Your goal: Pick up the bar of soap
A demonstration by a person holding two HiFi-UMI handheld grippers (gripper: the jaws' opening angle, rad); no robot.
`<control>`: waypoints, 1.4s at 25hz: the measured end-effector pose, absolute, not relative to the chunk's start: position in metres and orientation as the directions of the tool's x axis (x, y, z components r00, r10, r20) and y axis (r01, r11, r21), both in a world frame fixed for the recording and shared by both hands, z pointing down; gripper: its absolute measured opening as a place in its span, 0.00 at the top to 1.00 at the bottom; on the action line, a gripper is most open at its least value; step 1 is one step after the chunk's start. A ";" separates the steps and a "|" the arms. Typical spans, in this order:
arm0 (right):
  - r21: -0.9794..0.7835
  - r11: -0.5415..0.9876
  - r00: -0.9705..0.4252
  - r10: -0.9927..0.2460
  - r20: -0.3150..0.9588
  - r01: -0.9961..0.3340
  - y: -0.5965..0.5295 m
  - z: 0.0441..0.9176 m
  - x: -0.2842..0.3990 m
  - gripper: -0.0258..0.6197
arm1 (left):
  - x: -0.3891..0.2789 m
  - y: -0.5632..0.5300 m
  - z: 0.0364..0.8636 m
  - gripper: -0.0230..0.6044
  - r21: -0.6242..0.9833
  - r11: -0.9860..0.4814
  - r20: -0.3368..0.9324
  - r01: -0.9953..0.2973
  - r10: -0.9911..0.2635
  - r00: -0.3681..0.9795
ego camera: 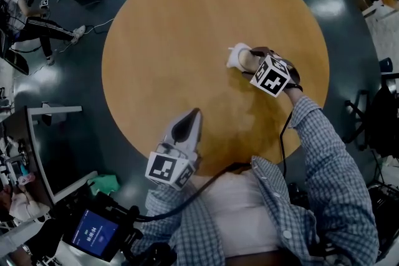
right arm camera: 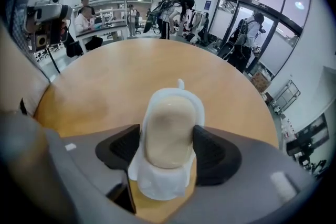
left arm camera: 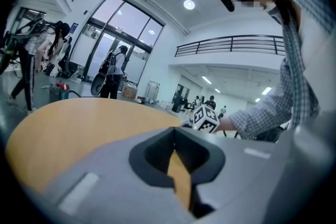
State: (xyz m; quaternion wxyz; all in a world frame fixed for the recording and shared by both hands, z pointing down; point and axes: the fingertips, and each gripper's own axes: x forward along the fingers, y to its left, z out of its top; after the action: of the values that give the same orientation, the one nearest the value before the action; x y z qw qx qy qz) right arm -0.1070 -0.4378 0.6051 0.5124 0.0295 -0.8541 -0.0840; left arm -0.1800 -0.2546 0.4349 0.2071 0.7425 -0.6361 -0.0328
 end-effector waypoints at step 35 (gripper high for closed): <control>-0.397 0.767 -0.859 -0.491 0.143 -0.504 -0.332 0.390 -0.040 0.54 | -0.149 -0.225 0.407 0.97 0.285 -0.304 0.101 -0.909 -0.934 0.344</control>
State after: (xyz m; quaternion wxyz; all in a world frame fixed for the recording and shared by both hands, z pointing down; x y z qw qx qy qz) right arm -0.0402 -0.3320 0.3902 0.0153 0.2647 -0.9399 0.2153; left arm -0.1492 -0.2252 0.4070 0.1470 0.8064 -0.5712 -0.0416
